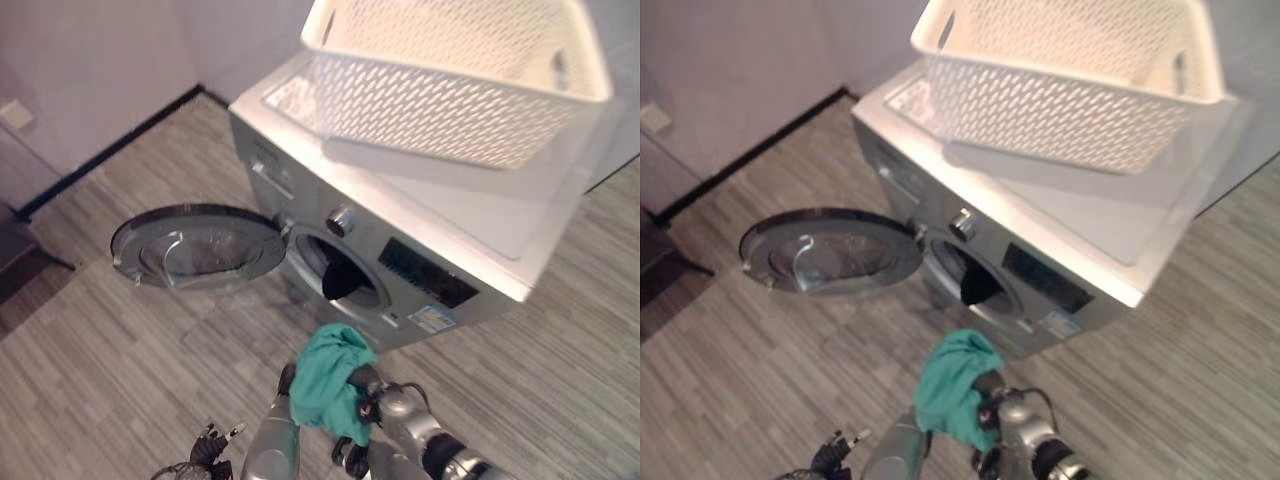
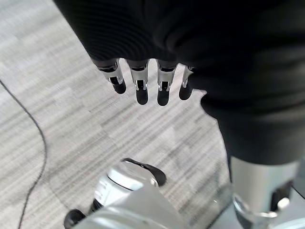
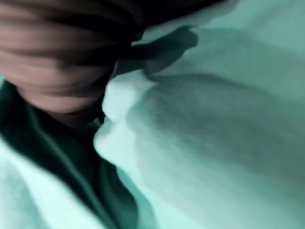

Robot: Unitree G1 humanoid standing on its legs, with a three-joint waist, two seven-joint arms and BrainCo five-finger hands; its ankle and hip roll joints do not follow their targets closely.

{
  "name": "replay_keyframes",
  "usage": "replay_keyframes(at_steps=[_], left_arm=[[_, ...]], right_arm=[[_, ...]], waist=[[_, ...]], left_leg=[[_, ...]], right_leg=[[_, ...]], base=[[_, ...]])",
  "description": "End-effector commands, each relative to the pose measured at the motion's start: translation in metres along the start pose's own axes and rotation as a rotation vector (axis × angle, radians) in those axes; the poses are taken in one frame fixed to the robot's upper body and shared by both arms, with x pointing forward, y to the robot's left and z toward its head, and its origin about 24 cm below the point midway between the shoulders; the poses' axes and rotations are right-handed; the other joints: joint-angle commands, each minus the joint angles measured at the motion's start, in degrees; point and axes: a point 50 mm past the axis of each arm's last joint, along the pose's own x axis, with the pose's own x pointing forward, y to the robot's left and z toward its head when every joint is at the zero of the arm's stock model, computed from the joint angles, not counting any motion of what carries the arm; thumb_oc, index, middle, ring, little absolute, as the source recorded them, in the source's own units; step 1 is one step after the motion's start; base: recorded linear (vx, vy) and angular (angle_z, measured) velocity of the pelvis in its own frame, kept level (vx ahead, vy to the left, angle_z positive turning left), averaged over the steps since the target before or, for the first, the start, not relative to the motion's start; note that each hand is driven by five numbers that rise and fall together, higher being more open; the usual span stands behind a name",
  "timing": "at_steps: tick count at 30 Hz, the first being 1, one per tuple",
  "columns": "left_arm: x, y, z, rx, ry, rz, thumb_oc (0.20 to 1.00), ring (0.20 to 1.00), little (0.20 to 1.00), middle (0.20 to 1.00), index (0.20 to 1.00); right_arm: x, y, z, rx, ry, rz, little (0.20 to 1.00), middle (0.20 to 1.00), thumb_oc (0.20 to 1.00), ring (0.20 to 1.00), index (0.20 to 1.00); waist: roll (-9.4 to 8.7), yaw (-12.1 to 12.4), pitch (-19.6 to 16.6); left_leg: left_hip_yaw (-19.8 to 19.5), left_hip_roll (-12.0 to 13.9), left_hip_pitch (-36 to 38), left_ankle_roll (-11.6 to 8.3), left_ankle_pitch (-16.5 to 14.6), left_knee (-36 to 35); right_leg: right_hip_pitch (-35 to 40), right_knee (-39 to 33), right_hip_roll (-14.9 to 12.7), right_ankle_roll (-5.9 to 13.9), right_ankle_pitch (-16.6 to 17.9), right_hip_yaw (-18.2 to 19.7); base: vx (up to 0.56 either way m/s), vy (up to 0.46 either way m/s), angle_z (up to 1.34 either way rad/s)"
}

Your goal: Grab the laundry basket,head to the washer,open it,put in the laundry and shut it.

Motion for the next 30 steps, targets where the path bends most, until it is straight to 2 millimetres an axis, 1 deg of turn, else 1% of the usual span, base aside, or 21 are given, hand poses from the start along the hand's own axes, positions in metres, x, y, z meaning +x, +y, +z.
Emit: replay_keyframes(at_steps=[1, 2, 3, 5, 6, 8, 10, 11, 12, 14, 16, 18, 19, 22, 25, 26, 27, 29, 30], left_arm=[[0.005, -0.001, 0.029, -0.021, -0.122, 0.013, 1.000, 1.000, 1.000, 1.000, 1.000], [0.005, -0.006, 0.034, -0.025, -0.141, -0.003, 1.000, 1.000, 1.000, 1.000, 1.000], [0.005, -0.012, 0.039, -0.032, -0.160, -0.021, 1.000, 1.000, 1.000, 1.000, 1.000], [0.004, -0.024, 0.047, -0.031, -0.199, -0.066, 1.000, 1.000, 1.000, 1.000, 1.000], [0.003, -0.029, 0.052, -0.029, -0.221, -0.084, 1.000, 1.000, 1.000, 1.000, 1.000], [0.001, -0.039, 0.060, -0.029, -0.260, -0.133, 1.000, 1.000, 1.000, 1.000, 1.000], [-0.002, -0.046, 0.068, -0.028, -0.302, -0.174, 1.000, 1.000, 1.000, 1.000, 1.000], [-0.006, -0.053, 0.075, -0.026, -0.341, -0.214, 1.000, 1.000, 1.000, 1.000, 1.000], [-0.006, -0.053, 0.076, -0.025, -0.342, -0.215, 1.000, 1.000, 1.000, 1.000, 1.000], [-0.009, -0.058, 0.079, -0.019, -0.362, -0.244, 1.000, 1.000, 1.000, 1.000, 1.000], [-0.011, -0.064, 0.080, -0.004, -0.370, -0.268, 1.000, 1.000, 1.000, 1.000, 1.000], [-0.012, -0.069, 0.082, 0.006, -0.380, -0.292, 1.000, 1.000, 1.000, 1.000, 1.000], [-0.013, -0.071, 0.081, 0.007, -0.379, -0.301, 1.000, 1.000, 1.000, 1.000, 1.000], [-0.016, -0.074, 0.087, 0.006, -0.404, -0.337, 1.000, 1.000, 1.000, 1.000, 1.000], [-0.016, -0.073, 0.093, 0.025, -0.428, -0.356, 1.000, 1.000, 1.000, 1.000, 1.000], [-0.016, -0.074, 0.094, 0.025, -0.430, -0.357, 1.000, 1.000, 1.000, 1.000, 1.000], [-0.015, -0.072, 0.095, 0.038, -0.430, -0.352, 1.000, 1.000, 1.000, 1.000, 1.000], [-0.014, -0.069, 0.093, 0.047, -0.418, -0.342, 1.000, 1.000, 1.000, 1.000, 1.000], [-0.013, -0.068, 0.092, 0.046, -0.414, -0.335, 1.000, 1.000, 1.000, 1.000, 1.000]], right_arm=[[0.003, -0.003, 0.018, 0.213, -0.082, -0.050, 0.200, 0.200, 0.200, 0.200, 0.200], [0.006, -0.007, 0.027, 0.274, -0.098, -0.075, 0.200, 0.200, 0.200, 0.200, 0.200], [0.007, -0.016, 0.033, 0.358, -0.111, -0.119, 0.200, 0.200, 0.200, 0.200, 0.200], [0.008, -0.037, 0.046, 0.519, -0.151, -0.214, 0.200, 0.200, 0.200, 0.200, 0.200], [0.008, -0.048, 0.055, 0.613, -0.184, -0.264, 0.200, 0.200, 0.200, 0.200, 0.200], [0.004, -0.075, 0.072, 0.803, -0.263, -0.364, 0.200, 0.200, 0.200, 0.200, 0.200], [-0.004, -0.104, 0.091, 0.966, -0.361, -0.458, 0.200, 0.200, 0.200, 0.200, 0.200], [-0.015, -0.129, 0.107, 1.102, -0.467, -0.540, 0.200, 0.200, 0.200, 0.200, 0.200], [-0.015, -0.130, 0.108, 1.104, -0.469, -0.540, 0.200, 0.200, 0.200, 0.200, 0.200], [-0.024, -0.146, 0.122, 1.187, -0.548, -0.589, 0.200, 0.200, 0.200, 0.200, 0.200], [-0.029, -0.155, 0.135, 1.236, -0.595, -0.597, 0.200, 0.200, 0.200, 0.200, 0.200], [-0.034, -0.164, 0.153, 1.264, -0.643, -0.585, 0.200, 0.200, 0.200, 0.200, 0.200], [-0.038, -0.167, 0.162, 1.264, -0.666, -0.579, 0.200, 0.200, 0.200, 0.200, 0.200], [-0.054, -0.182, 0.202, 1.272, -0.774, -0.526, 0.200, 0.200, 0.200, 0.200, 0.200], [-0.076, -0.192, 0.247, 1.217, -0.895, -0.456, 0.200, 0.200, 0.200, 0.200, 0.200], [-0.077, -0.193, 0.248, 1.217, -0.897, -0.455, 0.200, 0.200, 0.200, 0.200, 0.200], [-0.090, -0.191, 0.275, 1.195, -0.978, -0.403, 0.200, 0.200, 0.200, 0.200, 0.200], [-0.105, -0.183, 0.304, 1.188, -1.084, -0.332, 0.200, 0.200, 0.200, 0.200, 0.200], [-0.118, -0.182, 0.321, 1.181, -1.160, -0.301, 0.200, 0.200, 0.200, 0.200, 0.200]], waist=[[-1.86, -0.5, 2.6], [-1.59, -0.2, 3.3], [-1.10, 0.0, 3.9], [-0.06, 0.2, 5.0], [0.58, 0.3, 5.6], [2.00, 0.4, 6.5], [3.56, 0.5, 7.3], [4.89, 0.5, 8.0], [4.89, 0.6, 8.0], [6.28, 0.5, 8.6], [7.36, 0.7, 9.2], [8.45, 1.3, 9.6], [8.39, 1.4, 9.3], [9.88, 3.1, 9.3], [10.56, 4.9, 9.0], [10.61, 4.9, 9.1], [10.53, 5.6, 8.7], [10.21, 6.0, 8.3], [10.04, 6.2, 8.2]], left_leg=[[-0.2, -4.3, 0.8, 2.22, -3.6, -0.3], [-0.3, -4.4, 0.0, 2.18, -3.5, -0.1], [-0.5, -4.5, -0.9, 2.15, -3.5, 0.1], [-0.7, -4.8, -2.3, 2.18, -3.6, 0.6], [-0.7, -5.0, -3.2, 2.19, -3.5, 0.8], [-0.8, -5.3, -4.6, 2.27, -3.6, 1.0], [-0.8, -5.8, -6.0, 2.40, -3.5, 1.0], [-0.8, -6.2, -7.4, 2.51, -3.5, 1.0], [-0.8, -6.2, -7.5, 2.52, -3.5, 1.0], [-0.7, -6.7, -8.7, 2.64, -3.6, 1.1], [-0.6, -7.1, -10.0, 2.79, -3.8, 1.4], [-0.5, -7.6, -11.5, 2.89, -3.9, 1.7], [-1.0, -8.0, -11.3, 2.60, -5.3, 1.5], [-1.0, -9.0, -13.0, 2.60, -5.2, 1.5], [-1.0, -9.8, -14.2, 2.30, -5.2, 1.7], [-1.0, -9.8, -14.3, 2.31, -5.2, 1.7], [-1.1, -10.0, -14.7, 2.15, -5.0, 1.8], [-1.1, -10.1, -14.9, 2.13, -5.0, 1.9], [-1.1, -10.1, -15.0, 2.13, -5.1, 2.1]], right_leg=[[10.6, -13.8, -1.2, 4.04, 3.1, 4.4], [9.8, -13.5, -1.2, 4.03, 3.2, 4.4], [8.9, -13.1, -1.3, 3.97, 3.1, 4.5], [7.6, -12.4, -1.5, 3.88, 2.8, 4.3], [6.6, -11.9, -1.7, 3.88, 2.7, 4.1], [5.1, -11.0, -2.1, 3.95, 2.2, 3.8], [3.3, -9.8, -2.5, 4.02, 1.8, 3.6], [1.9, -9.1, -2.9, 4.08, 1.3, 3.5], [1.8, -9.0, -3.0, 4.08, 1.3, 3.5], [0.4, -8.3, -3.3, 4.18, 1.1, 3.5], [-0.9, -7.9, -3.6, 4.27, 0.9, 3.5], [-2.2, -7.5, -4.0, 4.45, 0.7, 3.4], [-2.0, -7.5, -4.2, 4.68, -0.4, 4.0], [-3.4, -7.2, -4.7, 5.04, -0.5, 3.6], [-3.9, -7.4, -4.9, 5.39, -0.6, 2.8], [-4.0, -7.4, -4.9, 5.40, -0.6, 2.8], [-4.2, -7.6, -4.9, 5.43, -0.6, 2.7], [-4.2, -7.7, -4.8, 5.48, -0.5, 2.7], [-4.3, -7.8, -4.8, 5.49, -0.5, 2.7]], base=[[-0.01, 0.019, 0.15], [-0.01, 0.010, 0.19], [-0.03, 0.022, 0.14], [-0.02, 0.028, 0.09], [-0.01, 0.026, 0.12], [-0.01, 0.033, 0.16], [0.00, 0.046, 0.11], [0.00, 0.041, 0.14], [0.00, 0.043, 0.16], [0.00, 0.058, 0.12], [0.00, 0.067, 0.13], [0.04, 0.029, 0.10], [0.09, -0.010, 0.08], [0.04, 0.006, 0.16], [0.02, -0.006, 0.10], [0.02, 0.004, 0.24], [0.03, 0.011, 0.23], [0.04, 0.011, 0.12], [0.04, -0.007, 0.01]])
